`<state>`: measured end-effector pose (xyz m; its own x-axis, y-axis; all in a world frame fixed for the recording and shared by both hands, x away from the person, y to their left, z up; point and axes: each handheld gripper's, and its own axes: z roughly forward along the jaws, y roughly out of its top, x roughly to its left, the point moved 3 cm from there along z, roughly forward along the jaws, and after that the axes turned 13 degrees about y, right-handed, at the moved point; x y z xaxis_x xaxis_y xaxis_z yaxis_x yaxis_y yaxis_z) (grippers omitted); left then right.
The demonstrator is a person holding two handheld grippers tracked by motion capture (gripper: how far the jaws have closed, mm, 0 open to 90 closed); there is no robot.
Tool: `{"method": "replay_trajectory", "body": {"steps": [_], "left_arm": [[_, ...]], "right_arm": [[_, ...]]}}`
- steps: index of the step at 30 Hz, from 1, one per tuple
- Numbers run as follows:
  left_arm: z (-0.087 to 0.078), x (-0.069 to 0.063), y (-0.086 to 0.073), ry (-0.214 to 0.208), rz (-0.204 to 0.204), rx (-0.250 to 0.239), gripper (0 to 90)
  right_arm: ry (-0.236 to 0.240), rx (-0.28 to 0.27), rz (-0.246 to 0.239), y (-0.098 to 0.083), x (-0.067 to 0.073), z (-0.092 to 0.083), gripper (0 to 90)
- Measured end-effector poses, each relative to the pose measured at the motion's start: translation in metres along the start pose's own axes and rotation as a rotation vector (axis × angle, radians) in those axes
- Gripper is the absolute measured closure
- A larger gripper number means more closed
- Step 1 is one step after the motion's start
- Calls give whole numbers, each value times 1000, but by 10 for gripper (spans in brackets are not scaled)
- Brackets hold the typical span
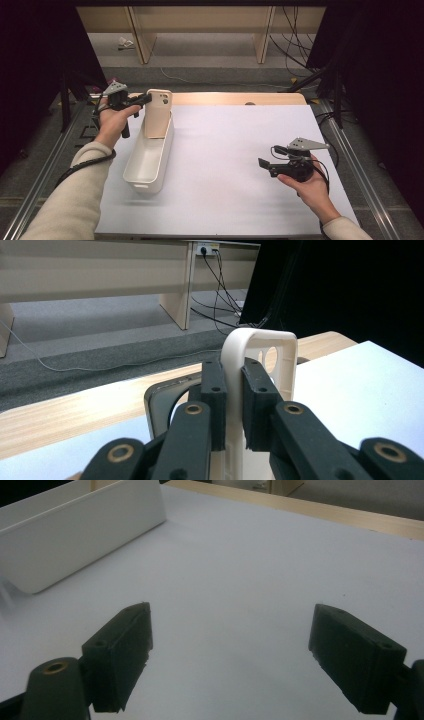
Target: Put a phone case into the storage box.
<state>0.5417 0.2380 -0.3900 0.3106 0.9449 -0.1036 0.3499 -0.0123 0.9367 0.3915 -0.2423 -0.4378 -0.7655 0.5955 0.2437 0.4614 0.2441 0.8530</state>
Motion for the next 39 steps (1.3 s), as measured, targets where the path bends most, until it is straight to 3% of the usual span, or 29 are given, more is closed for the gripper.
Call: {"method": "replay_trajectory", "body": {"steps": [39], "left_arm": [[12,6,-23,15,-5,51,814]], "right_arm": [[3,3,-6,0,0,0,184]]}}
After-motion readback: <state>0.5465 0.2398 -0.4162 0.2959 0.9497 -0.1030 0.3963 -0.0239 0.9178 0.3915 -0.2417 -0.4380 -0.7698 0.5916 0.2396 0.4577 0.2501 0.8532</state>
